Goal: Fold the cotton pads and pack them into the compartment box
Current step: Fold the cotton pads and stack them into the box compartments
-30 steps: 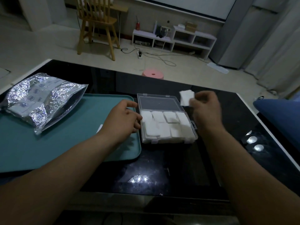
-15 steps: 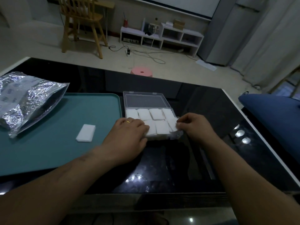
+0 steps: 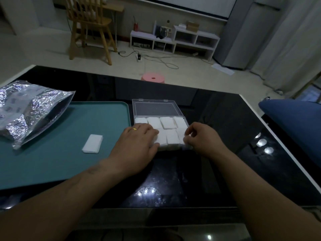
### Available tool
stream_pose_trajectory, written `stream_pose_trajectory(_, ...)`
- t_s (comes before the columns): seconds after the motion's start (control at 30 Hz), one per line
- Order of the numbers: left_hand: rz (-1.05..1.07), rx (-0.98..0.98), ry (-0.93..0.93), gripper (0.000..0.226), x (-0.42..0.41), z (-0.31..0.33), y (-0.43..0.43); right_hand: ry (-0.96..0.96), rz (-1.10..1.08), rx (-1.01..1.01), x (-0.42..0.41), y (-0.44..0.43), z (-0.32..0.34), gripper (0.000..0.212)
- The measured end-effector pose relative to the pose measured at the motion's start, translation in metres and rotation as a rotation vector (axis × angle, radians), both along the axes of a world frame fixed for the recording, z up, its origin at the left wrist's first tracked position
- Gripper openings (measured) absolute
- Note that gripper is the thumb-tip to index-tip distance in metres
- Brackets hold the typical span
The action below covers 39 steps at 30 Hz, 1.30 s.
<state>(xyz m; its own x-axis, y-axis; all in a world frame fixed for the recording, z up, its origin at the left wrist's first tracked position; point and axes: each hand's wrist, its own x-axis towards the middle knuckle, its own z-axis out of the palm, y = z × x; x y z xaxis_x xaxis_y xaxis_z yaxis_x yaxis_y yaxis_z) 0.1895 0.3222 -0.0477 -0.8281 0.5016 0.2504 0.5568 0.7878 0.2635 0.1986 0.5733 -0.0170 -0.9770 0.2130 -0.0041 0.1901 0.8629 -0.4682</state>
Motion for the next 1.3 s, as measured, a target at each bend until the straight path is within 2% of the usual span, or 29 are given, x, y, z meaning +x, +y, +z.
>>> stream_pose_trajectory(0.17,-0.066,-0.148,-0.031,0.069,-0.001,0.0,0.01,0.153,0.098,0.163,-0.003,-0.008,-0.002,0.017)
stream_pose_trajectory(0.33,-0.078,-0.216,-0.079,0.06,0.0,0.0,0.016,0.129,0.167,0.24,-0.005,-0.014,-0.006,0.019)
stream_pose_trajectory(0.43,-0.056,-0.201,-0.077,0.061,0.001,0.0,0.017,0.179,0.162,0.225,-0.006,-0.017,-0.007,0.019)
stream_pose_trajectory(0.57,-0.078,-0.224,-0.087,0.06,0.0,-0.004,0.02,0.12,0.196,0.237,-0.006,-0.019,-0.01,0.018)
stream_pose_trajectory(0.73,-0.073,-0.225,-0.089,0.055,-0.001,-0.005,0.022,0.136,0.199,0.252,-0.005,-0.019,-0.01,0.016)
stream_pose_trajectory(0.8,-0.078,-0.167,-0.086,0.057,-0.001,-0.004,0.023,0.142,0.175,0.211,-0.006,-0.017,-0.009,0.014)
stream_pose_trajectory(0.87,-0.047,-0.011,-0.08,0.059,-0.006,0.001,0.021,0.211,0.116,0.102,-0.014,-0.013,-0.002,0.014)
stream_pose_trajectory(0.93,0.065,0.198,-0.11,0.064,-0.023,0.01,0.014,0.255,0.014,-0.088,-0.027,-0.007,0.01,0.016)
stream_pose_trajectory(1.0,0.233,0.311,-0.16,0.054,-0.05,0.016,0.005,0.222,-0.108,-0.238,-0.044,0.001,0.017,0.021)
stream_pose_trajectory(1.07,0.403,0.31,-0.238,0.037,-0.079,0.023,-0.002,0.144,-0.183,-0.35,-0.064,0.007,0.017,0.027)
stream_pose_trajectory(1.13,0.504,0.279,-0.341,0.03,-0.101,0.025,-0.005,0.033,-0.192,-0.407,-0.081,0.007,0.012,0.027)
stream_pose_trajectory(1.3,0.498,0.112,-0.475,0.024,-0.124,0.021,0.002,-0.155,-0.173,-0.366,-0.118,0.009,-0.002,0.03)
